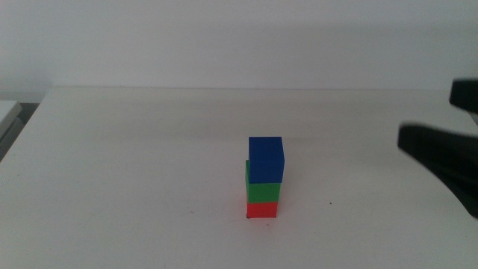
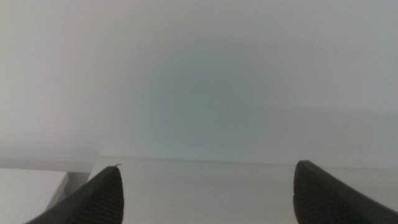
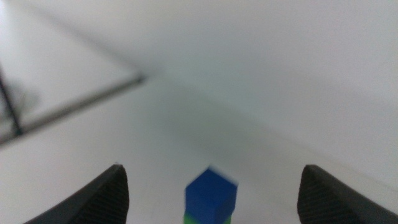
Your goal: Stack red cubes first, then green, then blue cubes in a specific spot.
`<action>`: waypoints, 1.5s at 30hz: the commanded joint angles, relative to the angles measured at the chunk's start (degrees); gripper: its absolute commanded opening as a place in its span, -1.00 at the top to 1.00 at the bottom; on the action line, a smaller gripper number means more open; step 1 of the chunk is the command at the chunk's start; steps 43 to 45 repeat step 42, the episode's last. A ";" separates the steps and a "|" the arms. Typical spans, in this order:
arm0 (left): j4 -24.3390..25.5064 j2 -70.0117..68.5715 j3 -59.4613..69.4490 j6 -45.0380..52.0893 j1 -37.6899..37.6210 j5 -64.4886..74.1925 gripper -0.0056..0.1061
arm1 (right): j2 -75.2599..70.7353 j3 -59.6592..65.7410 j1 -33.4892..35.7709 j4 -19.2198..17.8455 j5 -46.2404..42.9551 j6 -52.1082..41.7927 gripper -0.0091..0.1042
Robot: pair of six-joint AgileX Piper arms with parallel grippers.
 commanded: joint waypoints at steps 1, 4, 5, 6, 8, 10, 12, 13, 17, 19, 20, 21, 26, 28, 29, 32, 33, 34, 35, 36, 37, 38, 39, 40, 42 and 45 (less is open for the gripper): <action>-0.15 -3.09 5.89 -0.20 0.18 -5.64 -0.78 | -0.50 4.91 -3.31 1.17 -11.70 -0.41 -0.78; -0.15 -8.03 14.43 -0.20 0.18 -7.05 -0.78 | -2.03 11.39 -9.75 6.16 -13.05 -0.41 -0.78; -0.15 -9.90 17.43 -0.20 0.03 -7.05 -0.78 | -3.58 13.86 -12.09 5.68 -13.05 -0.41 -0.78; -0.25 -11.78 20.37 -0.20 0.03 -7.05 -0.78 | -5.37 15.85 -13.57 5.37 -13.05 -0.41 -0.78; -0.14 -15.07 26.37 -0.20 0.03 -9.11 -0.78 | -11.71 21.16 -19.52 4.30 -13.05 -0.41 -0.78; 0.35 -18.24 32.27 -0.20 0.03 -13.91 -0.78 | -18.75 25.04 -24.99 3.00 -13.05 -0.41 -0.78; 1.64 -22.37 38.77 -0.20 0.03 -19.27 -0.78 | -24.09 28.73 -30.71 0.34 -13.05 -0.41 -0.78; 1.65 -24.41 41.06 -0.20 0.03 -20.40 -0.78 | -27.39 30.83 -33.79 -0.74 -13.05 -0.41 -0.78; 1.13 -29.15 49.56 -0.20 0.03 -20.70 -0.78 | -38.76 38.57 -43.35 3.48 -12.94 -0.41 -0.78; 0.81 -29.15 51.89 -0.20 -0.21 -23.34 -0.78 | -38.76 41.61 -46.56 7.77 -13.87 -0.41 -0.78; 1.61 -29.15 51.89 -0.20 -0.43 -24.58 -0.78 | -38.76 42.88 -47.55 9.45 -14.23 -0.41 -0.78; 3.16 -29.15 51.89 -0.20 -0.84 -22.31 -0.78 | -38.76 43.74 -48.23 9.59 -14.36 -0.41 -0.78; 3.46 -29.15 51.89 -0.20 -2.13 -27.53 -0.78 | -38.76 44.76 -49.17 8.65 -15.71 -0.41 -0.78; 3.46 -29.15 51.89 -0.20 -2.13 -28.00 -0.78 | -38.76 44.76 -49.17 7.45 -14.70 -0.41 -0.78; 3.46 -29.15 51.89 -0.20 -2.13 -28.00 -0.78 | -38.76 44.76 -49.17 6.74 -14.82 -0.41 -0.78; 3.46 -29.15 51.89 -0.20 -2.13 -28.00 -0.78 | -38.76 44.76 -49.17 5.83 -14.82 -0.41 -0.78; 3.46 -29.15 51.89 -0.20 -2.13 -28.00 -0.78 | -38.76 44.76 -49.17 5.83 -14.82 -0.41 -0.78; 3.46 -29.15 51.89 -0.20 -2.13 -28.00 -0.78 | -38.76 44.76 -49.17 6.06 -14.71 -0.41 -0.78; 3.46 -29.15 51.89 -0.20 -2.13 -28.00 -0.78 | -38.76 44.76 -49.17 6.06 -14.71 -0.41 -0.78; 3.93 -29.15 51.89 -0.20 -2.13 -28.25 -0.78 | -38.76 44.76 -49.17 6.06 -14.71 -0.41 -0.78; 3.93 -29.15 51.89 -0.20 -2.13 -28.41 -0.78 | -38.76 44.76 -49.17 6.06 -14.71 -0.41 -0.78; 3.93 -29.15 51.89 -0.20 -2.13 -28.41 -0.78 | -38.76 44.76 -49.17 6.06 -14.71 -0.41 -0.78; 3.93 -29.15 51.89 -0.20 -2.13 -28.41 -0.78 | -38.76 44.76 -49.17 6.06 -14.71 -0.41 -0.78; 3.93 -29.15 51.89 -0.20 -2.13 -28.41 -0.78 | -38.76 44.76 -49.17 6.06 -14.71 -0.41 -0.78; 3.93 -29.15 51.89 -0.20 -2.13 -28.40 -0.78 | -38.76 44.76 -49.17 6.06 -14.71 -0.41 -0.78; 3.93 -29.15 51.89 -0.20 -2.13 -28.40 -0.78 | -38.76 44.76 -49.17 6.06 -14.71 -0.41 -0.78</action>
